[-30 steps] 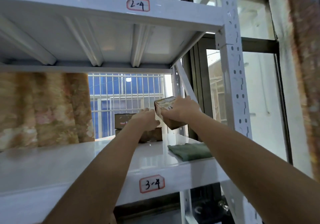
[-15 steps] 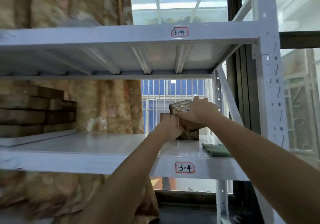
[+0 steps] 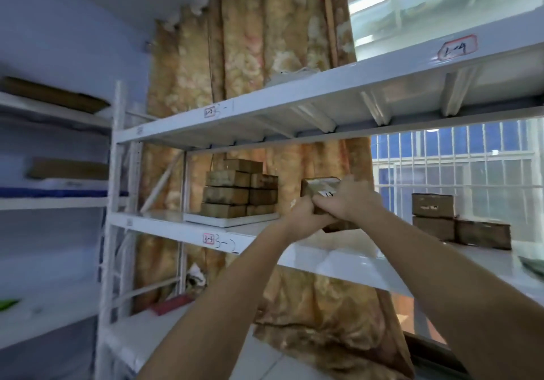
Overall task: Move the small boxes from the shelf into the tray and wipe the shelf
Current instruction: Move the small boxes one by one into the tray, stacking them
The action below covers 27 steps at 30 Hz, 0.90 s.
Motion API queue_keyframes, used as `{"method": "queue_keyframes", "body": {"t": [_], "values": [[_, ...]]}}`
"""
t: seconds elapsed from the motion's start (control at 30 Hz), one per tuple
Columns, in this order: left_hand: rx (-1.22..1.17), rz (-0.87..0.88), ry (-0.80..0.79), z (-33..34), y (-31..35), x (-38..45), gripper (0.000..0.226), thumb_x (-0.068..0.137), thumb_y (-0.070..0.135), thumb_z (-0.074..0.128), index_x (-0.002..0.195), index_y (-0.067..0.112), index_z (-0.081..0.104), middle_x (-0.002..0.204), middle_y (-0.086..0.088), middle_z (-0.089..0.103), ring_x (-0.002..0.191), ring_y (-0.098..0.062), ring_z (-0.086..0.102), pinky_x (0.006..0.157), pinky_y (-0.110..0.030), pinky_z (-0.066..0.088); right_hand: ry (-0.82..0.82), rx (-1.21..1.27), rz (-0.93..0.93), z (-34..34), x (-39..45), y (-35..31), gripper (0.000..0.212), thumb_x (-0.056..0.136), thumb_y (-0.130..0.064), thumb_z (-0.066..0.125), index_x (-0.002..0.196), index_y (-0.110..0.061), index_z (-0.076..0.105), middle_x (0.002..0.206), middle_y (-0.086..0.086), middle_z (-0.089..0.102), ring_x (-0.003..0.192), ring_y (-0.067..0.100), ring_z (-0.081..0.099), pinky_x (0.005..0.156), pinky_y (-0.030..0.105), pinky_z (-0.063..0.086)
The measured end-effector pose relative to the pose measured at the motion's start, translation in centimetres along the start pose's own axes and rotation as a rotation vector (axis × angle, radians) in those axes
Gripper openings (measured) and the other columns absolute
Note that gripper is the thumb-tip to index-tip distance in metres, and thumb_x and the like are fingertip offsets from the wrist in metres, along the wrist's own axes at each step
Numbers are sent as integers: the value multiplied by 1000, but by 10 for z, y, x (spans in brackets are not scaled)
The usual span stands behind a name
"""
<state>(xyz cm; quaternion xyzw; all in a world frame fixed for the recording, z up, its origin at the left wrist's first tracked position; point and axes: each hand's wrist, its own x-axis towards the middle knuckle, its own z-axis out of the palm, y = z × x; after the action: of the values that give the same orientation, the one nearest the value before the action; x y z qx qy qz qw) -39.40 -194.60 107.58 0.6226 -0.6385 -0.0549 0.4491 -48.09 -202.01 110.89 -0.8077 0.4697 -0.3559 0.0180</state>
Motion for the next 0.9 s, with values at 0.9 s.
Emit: {"method": "queue_keyframes", "body": {"t": [0.9], "values": [[-19,-212,373,-285,-155,-66,52,89,31,64,135,11,48,120,-1,58,91,-6,55,57,-9,45,-337,837,-300,111,7,-268,51,85,-25,66,130,-17,45,114,1,48,98,14,46,81,26,39]]}}
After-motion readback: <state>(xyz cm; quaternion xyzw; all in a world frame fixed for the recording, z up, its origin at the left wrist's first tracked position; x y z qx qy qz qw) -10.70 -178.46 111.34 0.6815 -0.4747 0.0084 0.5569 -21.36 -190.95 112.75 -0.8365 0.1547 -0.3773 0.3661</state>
